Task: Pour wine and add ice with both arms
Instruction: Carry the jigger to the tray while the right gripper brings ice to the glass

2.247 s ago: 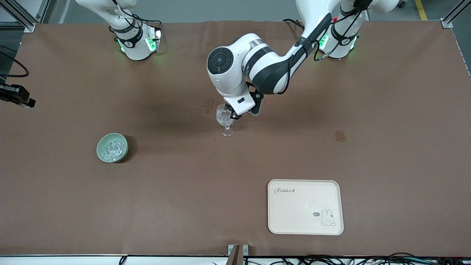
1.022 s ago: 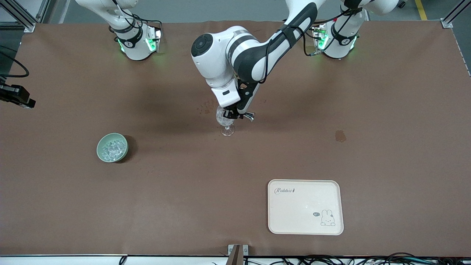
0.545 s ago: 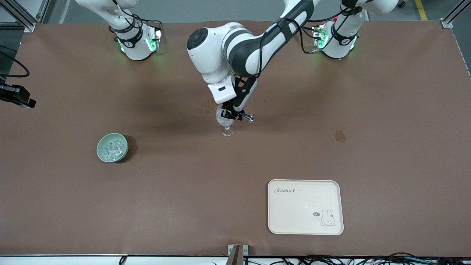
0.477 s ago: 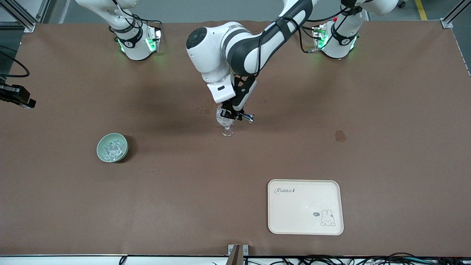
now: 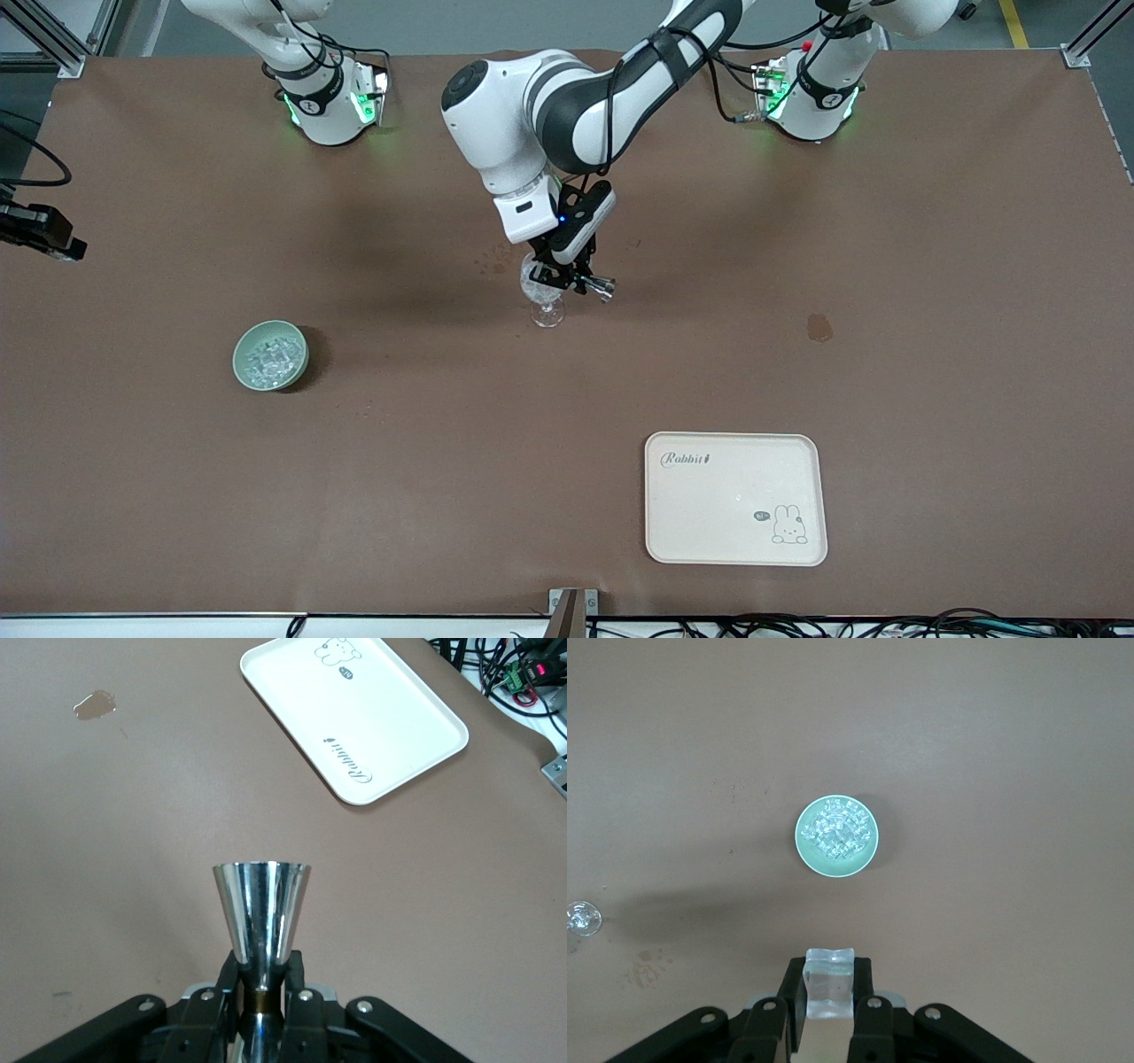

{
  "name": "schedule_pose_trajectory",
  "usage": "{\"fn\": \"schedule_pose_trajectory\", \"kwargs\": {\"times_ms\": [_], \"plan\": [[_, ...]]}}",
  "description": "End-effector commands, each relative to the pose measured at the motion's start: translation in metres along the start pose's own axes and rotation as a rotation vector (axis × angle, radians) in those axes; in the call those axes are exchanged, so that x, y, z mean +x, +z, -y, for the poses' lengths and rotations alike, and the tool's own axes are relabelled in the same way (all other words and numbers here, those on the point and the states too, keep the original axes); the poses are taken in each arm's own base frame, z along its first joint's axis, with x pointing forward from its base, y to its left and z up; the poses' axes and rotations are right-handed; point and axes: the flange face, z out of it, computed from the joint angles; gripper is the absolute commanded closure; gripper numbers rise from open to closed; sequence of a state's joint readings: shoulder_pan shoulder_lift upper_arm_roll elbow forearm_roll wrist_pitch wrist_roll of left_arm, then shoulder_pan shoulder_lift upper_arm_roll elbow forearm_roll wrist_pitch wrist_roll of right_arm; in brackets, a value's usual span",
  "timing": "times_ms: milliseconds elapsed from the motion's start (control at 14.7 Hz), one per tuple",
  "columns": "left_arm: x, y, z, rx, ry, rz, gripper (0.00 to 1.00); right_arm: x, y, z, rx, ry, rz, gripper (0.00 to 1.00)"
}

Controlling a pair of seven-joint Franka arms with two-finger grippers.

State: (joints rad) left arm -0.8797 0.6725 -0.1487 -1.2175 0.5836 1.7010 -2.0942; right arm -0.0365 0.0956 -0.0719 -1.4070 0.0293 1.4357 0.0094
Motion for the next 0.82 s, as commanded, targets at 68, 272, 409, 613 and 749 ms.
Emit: {"fn": "schedule_pose_trajectory", "kwargs": {"times_ms": [68,272,409,613,749], "plan": [[0.008,-0.011,-0.002,-0.006,0.025,-0.029,1.0,-0.002,0.0,0.002,-0.012,-0.003,-0.004,0.98],[0.051,0.011,-0.015,0.058,0.059,0.065,1.0,-0.002,0.0,0.002,-0.012,-0.001,-0.003,0.98],[0.096,0.033,-0.027,0.089,0.025,0.191,1.0,-0.003,0.0,0.003,-0.01,-0.001,-0.002,0.98],[0.182,0.056,-0.052,0.031,-0.184,0.461,1.0,-0.005,0.002,0.041,-0.008,0.047,0.005,0.99],[0.244,0.079,-0.061,-0.032,-0.302,0.622,1.0,-0.01,0.003,0.086,-0.007,0.102,0.005,0.99]]}}
